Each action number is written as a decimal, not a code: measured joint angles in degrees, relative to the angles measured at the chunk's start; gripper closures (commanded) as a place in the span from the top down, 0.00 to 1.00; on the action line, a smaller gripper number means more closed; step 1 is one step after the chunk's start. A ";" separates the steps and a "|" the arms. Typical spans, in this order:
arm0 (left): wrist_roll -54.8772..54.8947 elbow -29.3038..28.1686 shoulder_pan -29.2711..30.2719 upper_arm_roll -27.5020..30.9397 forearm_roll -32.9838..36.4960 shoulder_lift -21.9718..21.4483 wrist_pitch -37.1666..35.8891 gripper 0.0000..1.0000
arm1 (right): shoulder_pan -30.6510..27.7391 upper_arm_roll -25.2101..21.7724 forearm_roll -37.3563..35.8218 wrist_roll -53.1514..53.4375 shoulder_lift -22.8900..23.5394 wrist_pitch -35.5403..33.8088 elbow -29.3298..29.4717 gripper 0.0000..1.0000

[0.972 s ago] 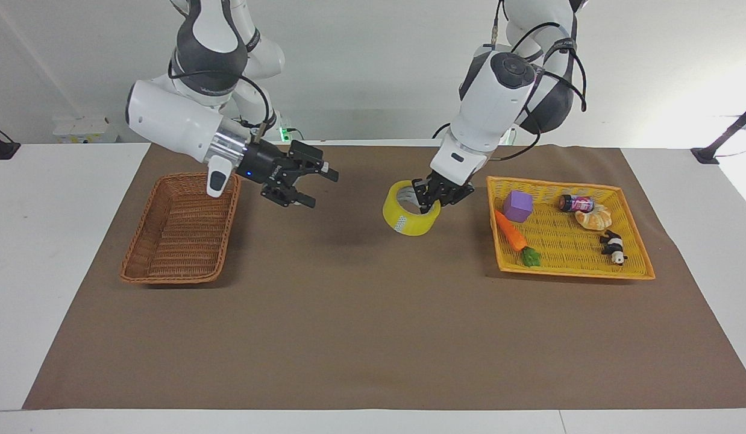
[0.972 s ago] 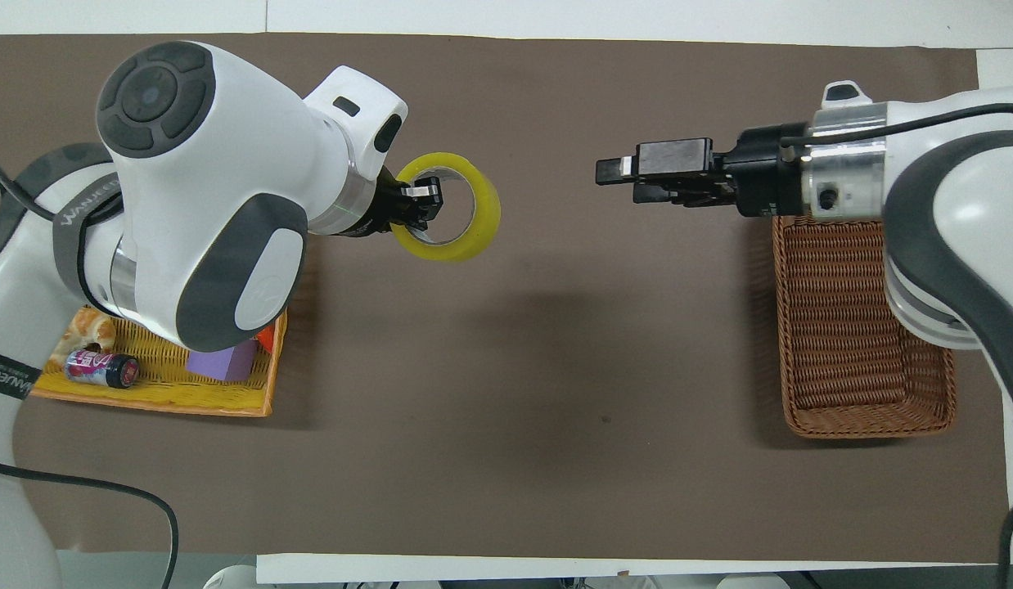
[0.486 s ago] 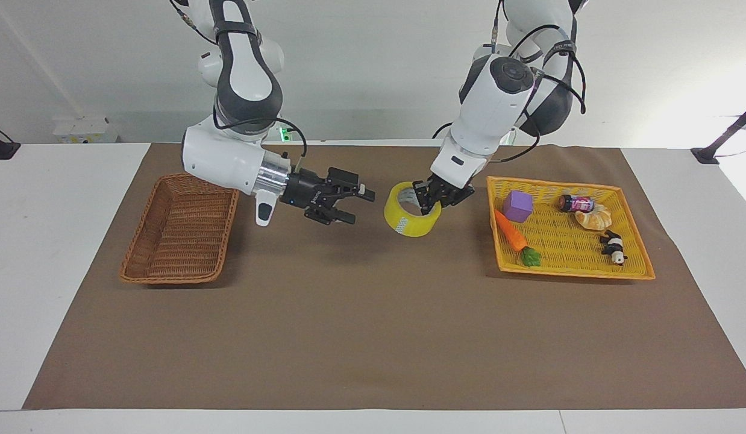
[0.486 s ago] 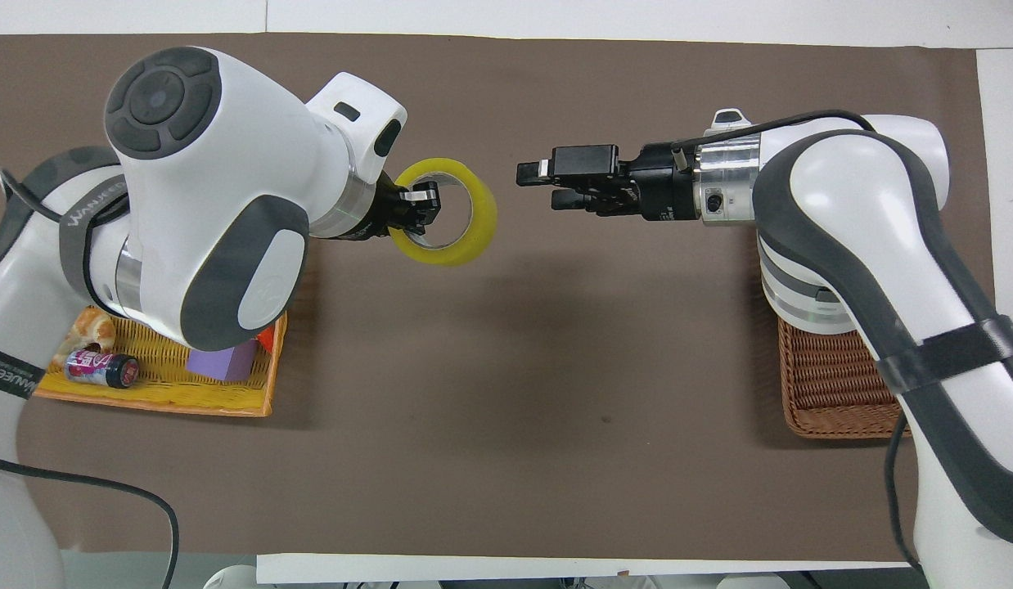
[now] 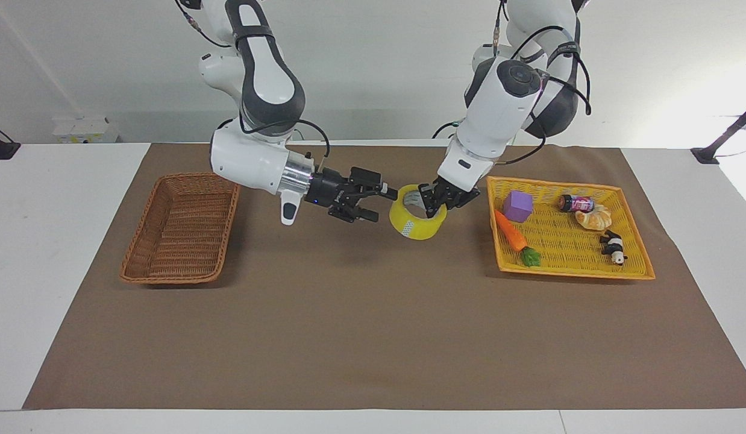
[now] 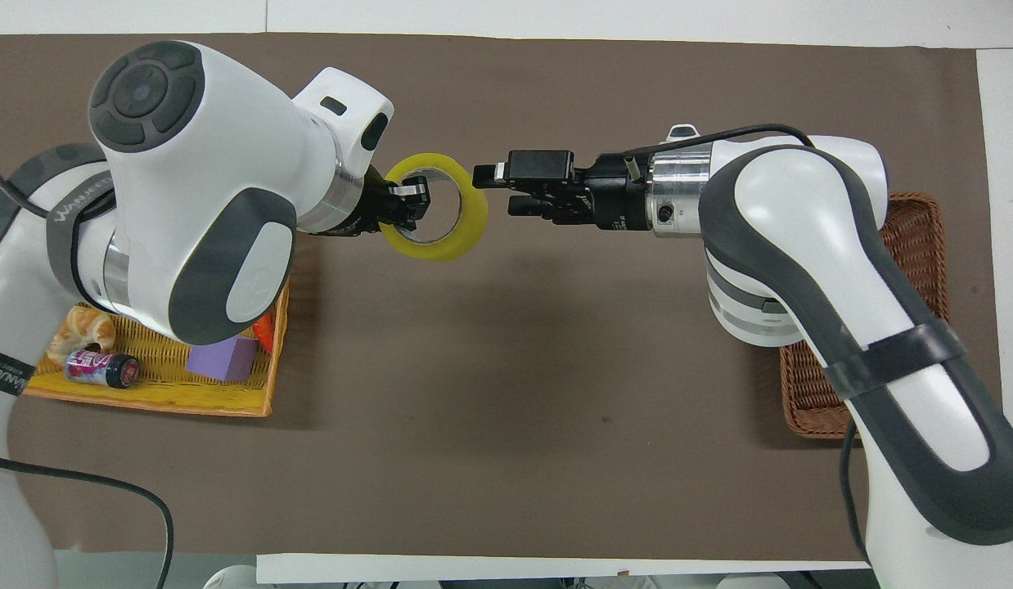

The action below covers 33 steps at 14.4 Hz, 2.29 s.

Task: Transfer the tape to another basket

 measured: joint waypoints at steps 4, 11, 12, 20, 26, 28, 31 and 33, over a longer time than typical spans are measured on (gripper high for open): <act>0.00 -0.03 0.08 0.06 0.00 0.00 0.00 0.00 | 0.53 -0.01 0.77 0.00 0.82 0.37 0.04 0.99; 0.00 -0.40 0.13 0.15 0.00 0.00 1.51 0.00 | 3.57 -0.01 0.81 0.00 0.83 3.84 0.11 0.97; 0.00 -0.43 0.13 0.15 0.00 0.00 1.52 0.00 | 3.68 -0.01 0.81 -0.01 0.83 3.94 0.11 0.95; 0.00 -0.51 0.14 0.17 0.00 -0.01 1.76 0.00 | 3.58 -0.21 0.76 -0.45 0.86 3.97 0.08 0.14; 0.02 -0.60 0.18 0.25 0.00 -0.10 1.80 0.17 | 3.58 -0.26 0.74 -1.47 0.97 3.90 0.00 0.00; 0.04 -0.60 0.18 0.25 0.00 -0.10 1.81 1.00 | 3.57 -0.26 0.74 -1.51 0.97 3.90 0.01 0.00; 0.04 -0.42 0.18 0.25 -0.04 -0.33 2.26 1.00 | 3.56 -0.26 0.74 -1.51 1.24 3.91 -0.02 0.00; -0.02 0.62 0.89 0.80 -0.04 -0.79 2.26 1.00 | 3.55 -0.27 0.74 -1.51 1.37 3.91 -0.02 0.00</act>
